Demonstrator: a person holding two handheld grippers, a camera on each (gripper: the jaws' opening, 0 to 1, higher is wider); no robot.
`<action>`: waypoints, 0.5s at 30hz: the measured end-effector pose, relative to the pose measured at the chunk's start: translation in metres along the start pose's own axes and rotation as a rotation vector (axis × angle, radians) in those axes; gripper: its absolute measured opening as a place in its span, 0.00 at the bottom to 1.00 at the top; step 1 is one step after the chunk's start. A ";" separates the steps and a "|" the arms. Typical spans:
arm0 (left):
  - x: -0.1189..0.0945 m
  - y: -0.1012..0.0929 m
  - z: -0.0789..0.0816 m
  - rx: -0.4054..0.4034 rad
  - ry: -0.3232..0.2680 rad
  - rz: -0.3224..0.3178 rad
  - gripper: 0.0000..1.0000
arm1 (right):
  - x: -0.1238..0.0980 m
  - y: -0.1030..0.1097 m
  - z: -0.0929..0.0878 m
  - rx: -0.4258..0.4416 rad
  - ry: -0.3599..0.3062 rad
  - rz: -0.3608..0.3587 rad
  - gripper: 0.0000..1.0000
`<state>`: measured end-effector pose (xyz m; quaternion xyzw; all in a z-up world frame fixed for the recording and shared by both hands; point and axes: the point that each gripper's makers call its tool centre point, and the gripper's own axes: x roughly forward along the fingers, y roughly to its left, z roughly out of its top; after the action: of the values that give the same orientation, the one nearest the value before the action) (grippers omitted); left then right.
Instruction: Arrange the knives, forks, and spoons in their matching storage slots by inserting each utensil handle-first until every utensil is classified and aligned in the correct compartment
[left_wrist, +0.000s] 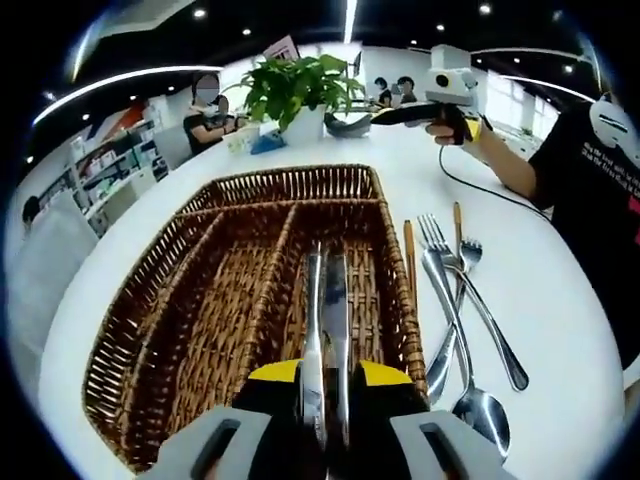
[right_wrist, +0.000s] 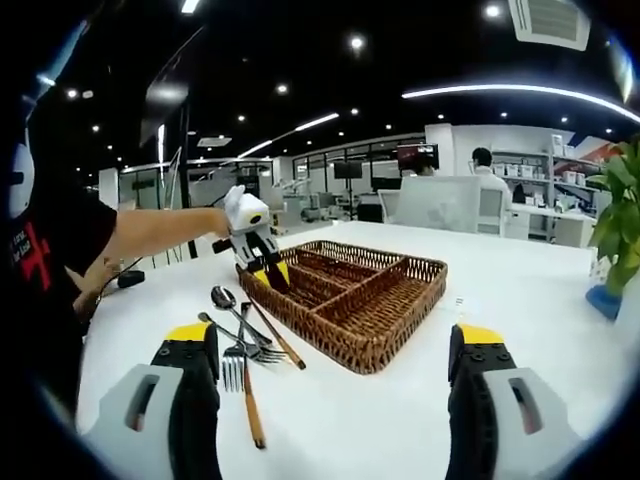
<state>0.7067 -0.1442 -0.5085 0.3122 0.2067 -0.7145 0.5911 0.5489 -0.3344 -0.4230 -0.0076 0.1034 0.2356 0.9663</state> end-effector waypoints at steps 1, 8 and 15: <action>-0.005 0.003 0.006 -0.013 -0.035 0.015 0.25 | 0.000 -0.001 0.000 0.001 0.000 -0.001 0.98; -0.044 0.022 0.051 -0.096 -0.283 0.180 0.68 | 0.002 0.001 -0.001 -0.002 0.007 0.007 0.99; -0.068 0.027 0.058 -0.130 -0.319 0.337 1.00 | 0.004 0.003 -0.002 -0.016 0.011 0.007 0.99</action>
<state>0.7285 -0.1397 -0.4182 0.1866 0.1012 -0.6310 0.7462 0.5507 -0.3300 -0.4256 -0.0165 0.1069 0.2396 0.9648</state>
